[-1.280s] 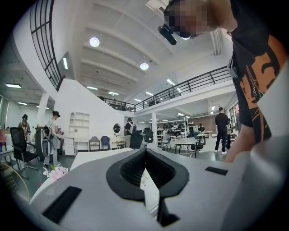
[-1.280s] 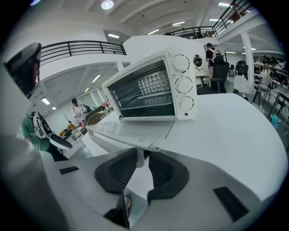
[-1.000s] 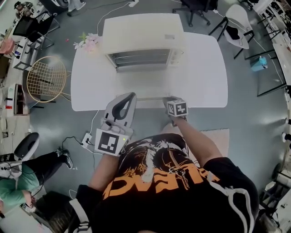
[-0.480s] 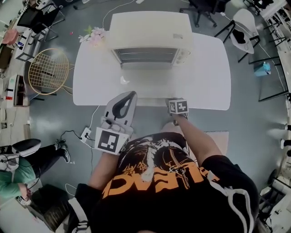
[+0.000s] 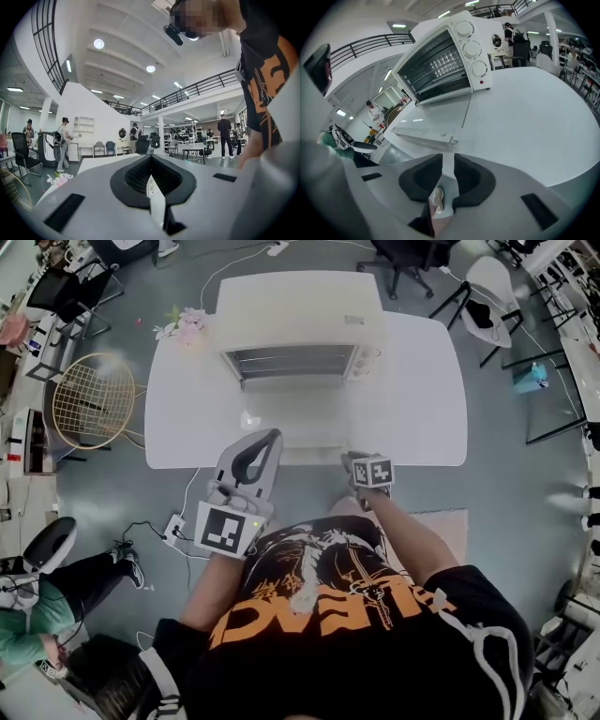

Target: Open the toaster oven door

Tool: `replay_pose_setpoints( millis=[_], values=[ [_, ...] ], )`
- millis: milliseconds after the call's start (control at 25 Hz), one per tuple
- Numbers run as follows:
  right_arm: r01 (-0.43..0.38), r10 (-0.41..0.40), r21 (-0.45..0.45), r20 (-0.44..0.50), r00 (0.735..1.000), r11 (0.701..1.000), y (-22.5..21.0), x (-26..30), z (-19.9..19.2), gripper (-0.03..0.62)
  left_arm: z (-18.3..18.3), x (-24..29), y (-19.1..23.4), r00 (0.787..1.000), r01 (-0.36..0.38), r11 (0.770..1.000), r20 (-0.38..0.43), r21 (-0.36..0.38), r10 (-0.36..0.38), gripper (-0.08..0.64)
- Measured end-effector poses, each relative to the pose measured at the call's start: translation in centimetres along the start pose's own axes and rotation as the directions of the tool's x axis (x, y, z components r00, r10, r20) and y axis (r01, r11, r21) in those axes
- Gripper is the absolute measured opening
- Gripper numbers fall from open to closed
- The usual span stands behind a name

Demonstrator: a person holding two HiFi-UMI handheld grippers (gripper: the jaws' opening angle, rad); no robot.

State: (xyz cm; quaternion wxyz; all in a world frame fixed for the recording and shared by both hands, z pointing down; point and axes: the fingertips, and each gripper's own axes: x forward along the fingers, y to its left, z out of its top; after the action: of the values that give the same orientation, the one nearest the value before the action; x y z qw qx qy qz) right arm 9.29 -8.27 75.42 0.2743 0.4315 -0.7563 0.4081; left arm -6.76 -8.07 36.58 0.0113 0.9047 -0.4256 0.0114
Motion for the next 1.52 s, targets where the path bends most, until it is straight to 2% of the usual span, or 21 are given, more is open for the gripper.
replay_pose_setpoints(
  millis=[200,520,640,800,920,1080,1280,1400,1520],
  values=[
    [0.002,0.004,-0.041,0.149,0.989,0.999,1.1,-3.3,3.8,0.077,-0.3,0.1,0.0,1.000,0.007,1.000,-0.005,-0.007,-0.007,0.021],
    [-0.046,0.074,-0.108,0.264,0.962,0.993,4.2,-5.4,9.5,0.069,-0.1,1.1,-0.7,0.999,0.038,0.999,0.004,-0.014,-0.038,0.021],
    [-0.072,0.113,-0.135,0.326,0.938,0.988,6.2,-7.4,11.9,0.067,0.0,1.0,-0.6,0.999,0.035,0.999,0.006,-0.015,-0.035,0.021],
    [-0.111,0.195,-0.216,0.419,0.887,0.970,9.5,-11.1,15.3,0.066,0.0,1.0,-0.5,0.999,0.033,0.999,0.003,-0.012,-0.033,0.020],
    [-0.125,0.266,-0.302,0.489,0.831,0.945,12.4,-14.4,17.9,0.057,-0.1,0.7,0.2,1.000,0.023,1.000,-0.003,0.015,-0.023,0.020],
    [-0.101,0.345,-0.415,0.570,0.746,0.904,16.1,-19.1,20.9,0.031,1.3,0.4,1.2,1.000,0.005,1.000,0.017,0.023,-0.005,0.021],
    [-0.061,0.415,-0.505,0.627,0.660,0.861,19.7,-24.1,22.8,0.015,3.3,0.3,1.5,0.998,0.007,1.000,0.064,0.021,-0.009,0.021],
    [-0.055,0.441,-0.524,0.650,0.619,0.850,20.8,-26.7,23.4,0.014,4.4,0.1,1.0,0.996,0.018,0.999,0.088,0.028,-0.020,0.021],
    [-0.041,0.456,-0.541,0.663,0.594,0.840,21.6,-28.7,23.9,0.014,4.9,0.1,0.3,0.995,0.031,0.998,0.092,0.051,-0.036,0.021]
  ],
)
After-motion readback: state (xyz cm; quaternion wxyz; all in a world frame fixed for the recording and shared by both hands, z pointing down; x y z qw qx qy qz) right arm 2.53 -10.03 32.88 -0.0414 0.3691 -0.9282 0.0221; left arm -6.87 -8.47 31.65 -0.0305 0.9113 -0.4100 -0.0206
